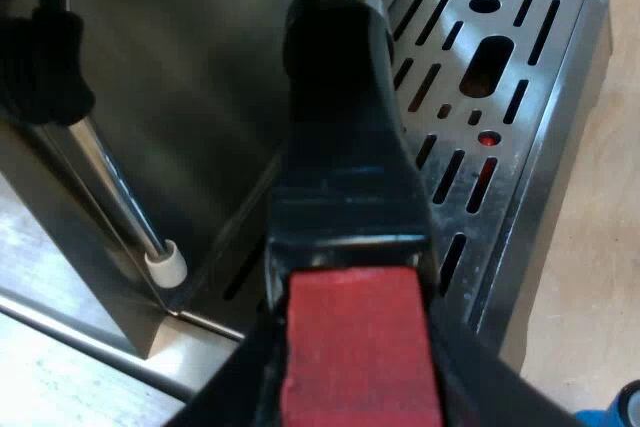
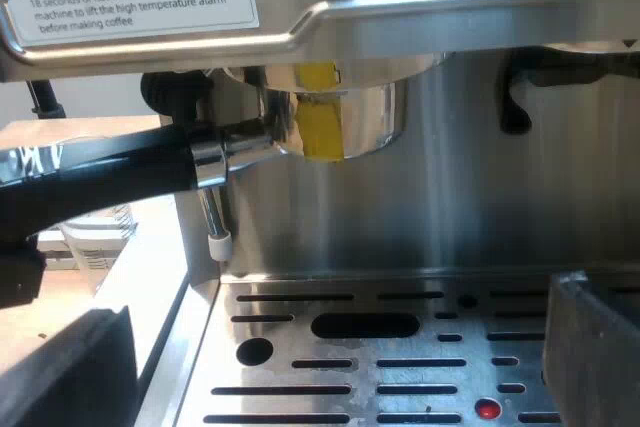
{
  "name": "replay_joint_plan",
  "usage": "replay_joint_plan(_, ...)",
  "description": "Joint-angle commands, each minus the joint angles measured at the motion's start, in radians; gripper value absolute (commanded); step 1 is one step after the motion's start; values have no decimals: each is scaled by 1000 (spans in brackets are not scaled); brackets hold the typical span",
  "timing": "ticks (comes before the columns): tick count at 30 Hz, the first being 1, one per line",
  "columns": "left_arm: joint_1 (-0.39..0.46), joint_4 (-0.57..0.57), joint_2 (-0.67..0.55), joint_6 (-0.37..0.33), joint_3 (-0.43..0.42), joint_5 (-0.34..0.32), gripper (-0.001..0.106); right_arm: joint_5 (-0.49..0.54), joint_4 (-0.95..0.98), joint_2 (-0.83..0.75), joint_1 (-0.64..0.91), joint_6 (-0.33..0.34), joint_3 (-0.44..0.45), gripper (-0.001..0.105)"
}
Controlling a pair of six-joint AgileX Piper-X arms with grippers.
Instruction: Put the handle in the coffee machine
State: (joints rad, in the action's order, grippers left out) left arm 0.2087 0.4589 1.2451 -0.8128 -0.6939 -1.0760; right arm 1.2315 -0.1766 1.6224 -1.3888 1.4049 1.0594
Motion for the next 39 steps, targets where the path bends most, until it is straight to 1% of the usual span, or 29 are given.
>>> replay_joint_plan(1, -1, -50, -33, -20, -41, -134, 0, 14, -5, -2, 4, 13, 1, 82)
replay_joint_plan(10, -1, -39, -33, -17, -45, -142, 0, 14, -5, -2, 4, 13, 1, 82)
replay_joint_plan(13, -1, 5, -33, -17, -62, -142, 0, 14, -5, -2, 4, 13, 1, 82)
replay_joint_plan(17, -1, 61, -33, -10, -63, -168, 0, 14, -5, -2, 4, 13, 1, 82)
replay_joint_plan(20, -1, 62, -33, 12, -63, -174, 0, 14, -5, -2, 4, 13, 1, 82)
replay_joint_plan(33, -3, 52, -33, 10, -63, -171, 0, 14, -5, -2, 4, 13, 1, 82)
replay_joint_plan(36, -3, 35, -33, 10, -63, -205, 0, 14, -5, -2, 4, 13, 1, 82)
replay_joint_plan(37, -3, 16, -33, 10, -63, -242, 0, 14, -5, -2, 4, 13, 1, 82)
replay_joint_plan(38, -3, -4, -33, 5, -63, -262, 0, 14, -5, -2, 4, 13, 1, 82)
replay_joint_plan(39, -3, -7, -33, 3, -63, -263, 0, 14, -5, -2, 4, 13, 1, 82)
